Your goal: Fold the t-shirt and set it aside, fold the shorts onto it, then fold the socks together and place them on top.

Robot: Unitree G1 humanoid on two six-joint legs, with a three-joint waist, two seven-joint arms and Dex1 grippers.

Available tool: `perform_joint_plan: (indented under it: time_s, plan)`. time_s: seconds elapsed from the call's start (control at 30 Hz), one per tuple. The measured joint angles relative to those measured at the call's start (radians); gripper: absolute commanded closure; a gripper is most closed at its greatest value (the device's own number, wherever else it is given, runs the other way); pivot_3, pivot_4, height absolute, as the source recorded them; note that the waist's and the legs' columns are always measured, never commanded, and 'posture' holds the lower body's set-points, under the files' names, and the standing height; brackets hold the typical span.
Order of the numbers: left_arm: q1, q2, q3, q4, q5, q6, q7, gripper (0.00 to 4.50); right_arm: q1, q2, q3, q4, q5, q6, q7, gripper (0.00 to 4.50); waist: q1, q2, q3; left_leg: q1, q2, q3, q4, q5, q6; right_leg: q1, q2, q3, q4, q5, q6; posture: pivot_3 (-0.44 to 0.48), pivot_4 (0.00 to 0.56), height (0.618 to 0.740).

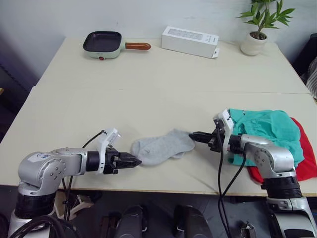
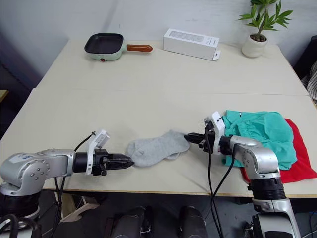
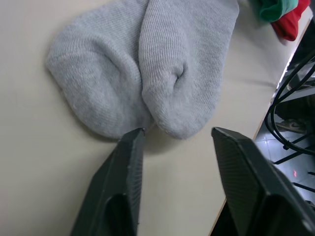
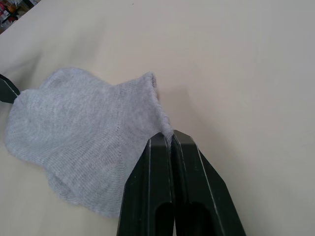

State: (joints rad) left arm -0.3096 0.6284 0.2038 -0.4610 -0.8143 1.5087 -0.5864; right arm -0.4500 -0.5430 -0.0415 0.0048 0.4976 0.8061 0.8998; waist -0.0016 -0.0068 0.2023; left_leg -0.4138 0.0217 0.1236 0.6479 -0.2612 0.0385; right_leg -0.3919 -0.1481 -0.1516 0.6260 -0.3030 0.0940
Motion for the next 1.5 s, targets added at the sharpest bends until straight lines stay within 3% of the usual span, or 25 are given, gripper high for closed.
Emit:
perform_joint_plan:
  time_s: [0.27,0.37,0.53,0.83,0.9,1.2,1.5]
  plan:
    - [0.002,-0.151,0.029,-0.046,-0.028,0.105,0.125,2.23,0.007,0.000,0.000,-0.003,0.000,0.000,-0.003,4.50,0.002,0.000,0.000,0.000,0.000,0.000,0.000,0.001,0.000,0.000,0.000,0.001,0.001,0.000,0.000,0.000,0.150,0.740]
    - [0.002,-0.189,0.009,-0.045,-0.024,0.105,0.163,2.80,0.007,0.000,0.000,-0.004,0.000,0.001,-0.004,4.50,0.001,0.000,0.000,0.000,0.000,0.000,0.000,0.001,0.000,0.000,0.001,0.001,0.001,0.000,0.000,0.000,0.150,0.740]
    - [0.002,-0.198,0.005,-0.044,-0.010,0.105,0.198,4.40,0.008,-0.001,0.000,-0.010,0.000,0.003,-0.003,4.50,0.001,0.000,0.000,0.000,0.000,0.000,0.000,0.001,0.000,0.000,0.001,0.001,0.000,0.000,0.000,0.000,0.150,0.740]
    - [0.005,-0.188,0.009,-0.040,-0.011,0.081,0.186,4.46,0.044,-0.008,-0.006,-0.051,0.022,0.020,-0.003,4.50,0.002,0.000,0.000,0.000,0.000,0.000,0.000,0.001,0.000,0.000,0.001,0.001,0.000,0.000,0.000,0.000,0.150,0.740]
    - [0.012,-0.157,0.025,-0.041,-0.030,0.050,0.143,4.46,0.060,-0.030,-0.018,-0.079,0.043,0.026,0.001,4.50,0.002,0.000,0.000,0.000,0.000,0.000,-0.001,0.000,0.000,-0.001,0.001,0.001,0.000,0.000,0.000,0.000,0.150,0.740]
    - [0.043,0.141,0.059,0.013,-0.053,-0.242,-0.175,4.46,0.165,-0.050,-0.145,-0.252,0.193,0.055,-0.005,4.50,0.002,0.000,0.000,0.000,0.001,0.001,-0.001,-0.003,-0.006,-0.001,0.000,0.001,-0.001,-0.001,-0.001,0.000,0.150,0.740]
    - [-0.057,0.240,-0.100,0.293,0.074,-0.468,-0.379,4.46,0.323,0.047,-0.096,-0.397,0.182,-0.048,-0.100,4.50,0.004,0.000,0.000,-0.004,0.001,0.001,-0.001,-0.004,-0.006,-0.004,0.001,0.001,-0.003,-0.001,-0.001,0.000,0.150,0.740]
